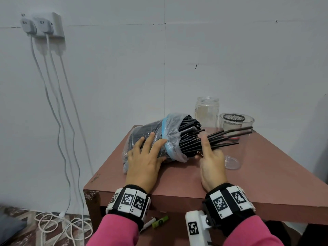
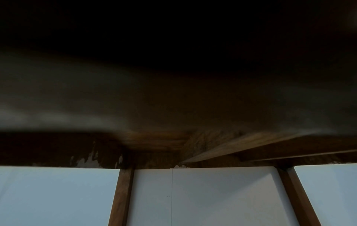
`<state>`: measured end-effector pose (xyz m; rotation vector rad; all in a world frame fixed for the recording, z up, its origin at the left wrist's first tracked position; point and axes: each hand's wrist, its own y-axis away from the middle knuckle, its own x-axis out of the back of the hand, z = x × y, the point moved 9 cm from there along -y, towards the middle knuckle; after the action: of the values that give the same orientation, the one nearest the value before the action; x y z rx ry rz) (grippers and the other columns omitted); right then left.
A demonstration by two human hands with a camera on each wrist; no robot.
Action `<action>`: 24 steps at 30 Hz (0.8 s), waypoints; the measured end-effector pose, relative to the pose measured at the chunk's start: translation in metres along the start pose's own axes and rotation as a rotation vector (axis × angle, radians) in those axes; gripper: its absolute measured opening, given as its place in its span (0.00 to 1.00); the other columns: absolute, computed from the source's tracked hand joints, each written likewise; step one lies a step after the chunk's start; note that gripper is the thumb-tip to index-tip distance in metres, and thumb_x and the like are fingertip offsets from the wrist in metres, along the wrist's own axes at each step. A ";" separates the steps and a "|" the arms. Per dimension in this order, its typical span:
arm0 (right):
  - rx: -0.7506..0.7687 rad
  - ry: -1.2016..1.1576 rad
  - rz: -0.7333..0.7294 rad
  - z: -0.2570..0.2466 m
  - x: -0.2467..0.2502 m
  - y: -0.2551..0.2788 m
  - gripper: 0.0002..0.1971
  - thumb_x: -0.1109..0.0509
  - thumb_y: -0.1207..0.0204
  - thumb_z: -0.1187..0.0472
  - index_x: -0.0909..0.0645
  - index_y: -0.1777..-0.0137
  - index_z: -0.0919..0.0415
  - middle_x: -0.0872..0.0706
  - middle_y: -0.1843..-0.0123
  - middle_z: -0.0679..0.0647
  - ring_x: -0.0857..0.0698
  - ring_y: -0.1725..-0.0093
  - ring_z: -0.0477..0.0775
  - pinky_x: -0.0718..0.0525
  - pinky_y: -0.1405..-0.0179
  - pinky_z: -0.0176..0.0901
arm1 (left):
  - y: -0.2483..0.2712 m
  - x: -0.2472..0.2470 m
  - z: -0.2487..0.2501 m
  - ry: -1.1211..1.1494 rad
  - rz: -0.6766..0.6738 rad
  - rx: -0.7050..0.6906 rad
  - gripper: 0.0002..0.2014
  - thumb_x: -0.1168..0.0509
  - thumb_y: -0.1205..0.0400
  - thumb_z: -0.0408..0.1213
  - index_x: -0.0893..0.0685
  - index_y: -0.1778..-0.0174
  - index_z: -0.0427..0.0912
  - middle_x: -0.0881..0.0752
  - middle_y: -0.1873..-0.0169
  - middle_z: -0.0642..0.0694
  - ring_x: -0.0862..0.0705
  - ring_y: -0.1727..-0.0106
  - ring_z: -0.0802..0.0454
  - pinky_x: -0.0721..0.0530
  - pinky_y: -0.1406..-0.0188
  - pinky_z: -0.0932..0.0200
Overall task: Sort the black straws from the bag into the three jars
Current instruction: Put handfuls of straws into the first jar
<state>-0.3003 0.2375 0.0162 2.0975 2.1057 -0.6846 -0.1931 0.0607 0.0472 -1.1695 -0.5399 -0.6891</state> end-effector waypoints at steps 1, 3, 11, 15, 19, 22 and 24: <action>0.014 0.001 -0.029 -0.002 -0.003 0.001 0.23 0.27 0.25 0.42 0.15 0.51 0.66 0.09 0.60 0.56 0.14 0.61 0.59 0.21 0.60 0.52 | 0.000 0.000 0.000 0.004 -0.006 -0.002 0.27 0.34 0.19 0.50 0.43 0.31 0.70 0.37 0.18 0.51 0.41 0.18 0.41 0.35 0.26 0.32; 0.043 0.009 -0.048 -0.007 -0.005 0.002 0.16 0.28 0.22 0.49 0.13 0.54 0.64 0.09 0.61 0.55 0.14 0.61 0.56 0.20 0.59 0.52 | 0.001 0.000 0.000 -0.010 -0.015 -0.012 0.28 0.33 0.21 0.54 0.42 0.31 0.70 0.37 0.18 0.51 0.40 0.19 0.41 0.35 0.26 0.33; 0.030 -0.144 0.087 -0.014 0.003 0.004 0.18 0.37 0.15 0.55 0.19 0.41 0.73 0.10 0.48 0.65 0.12 0.45 0.67 0.16 0.40 0.67 | -0.001 0.000 -0.001 -0.005 0.006 0.015 0.25 0.36 0.19 0.52 0.41 0.31 0.69 0.35 0.19 0.51 0.39 0.19 0.41 0.35 0.28 0.32; 0.051 -0.164 0.087 -0.018 0.004 0.006 0.15 0.33 0.18 0.57 0.17 0.45 0.72 0.10 0.51 0.64 0.12 0.47 0.67 0.15 0.41 0.66 | 0.000 0.000 -0.001 -0.001 0.009 0.012 0.25 0.36 0.19 0.51 0.41 0.31 0.69 0.35 0.19 0.51 0.39 0.19 0.40 0.34 0.28 0.31; 0.077 -0.147 0.023 -0.019 0.001 0.005 0.02 0.25 0.24 0.61 0.12 0.56 0.57 0.10 0.49 0.65 0.12 0.44 0.66 0.19 0.36 0.69 | -0.001 -0.001 -0.002 -0.012 0.015 0.011 0.25 0.35 0.19 0.50 0.41 0.31 0.68 0.34 0.19 0.50 0.38 0.19 0.40 0.34 0.28 0.33; 0.083 -0.122 0.000 -0.022 -0.001 0.005 0.04 0.26 0.23 0.59 0.12 0.56 0.59 0.10 0.50 0.65 0.12 0.45 0.65 0.19 0.36 0.70 | -0.002 0.000 -0.002 -0.002 0.020 0.018 0.25 0.35 0.19 0.49 0.40 0.31 0.68 0.34 0.19 0.50 0.37 0.20 0.40 0.33 0.29 0.31; 0.106 -0.101 -0.021 -0.029 -0.003 0.007 0.07 0.29 0.20 0.59 0.12 0.55 0.61 0.09 0.51 0.62 0.11 0.45 0.62 0.18 0.36 0.66 | -0.002 0.001 -0.003 0.007 0.030 0.023 0.24 0.35 0.18 0.49 0.40 0.32 0.68 0.33 0.20 0.50 0.37 0.20 0.40 0.32 0.29 0.31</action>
<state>-0.2861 0.2451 0.0414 2.0474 2.0843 -0.9044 -0.1931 0.0574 0.0483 -1.1507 -0.5222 -0.6595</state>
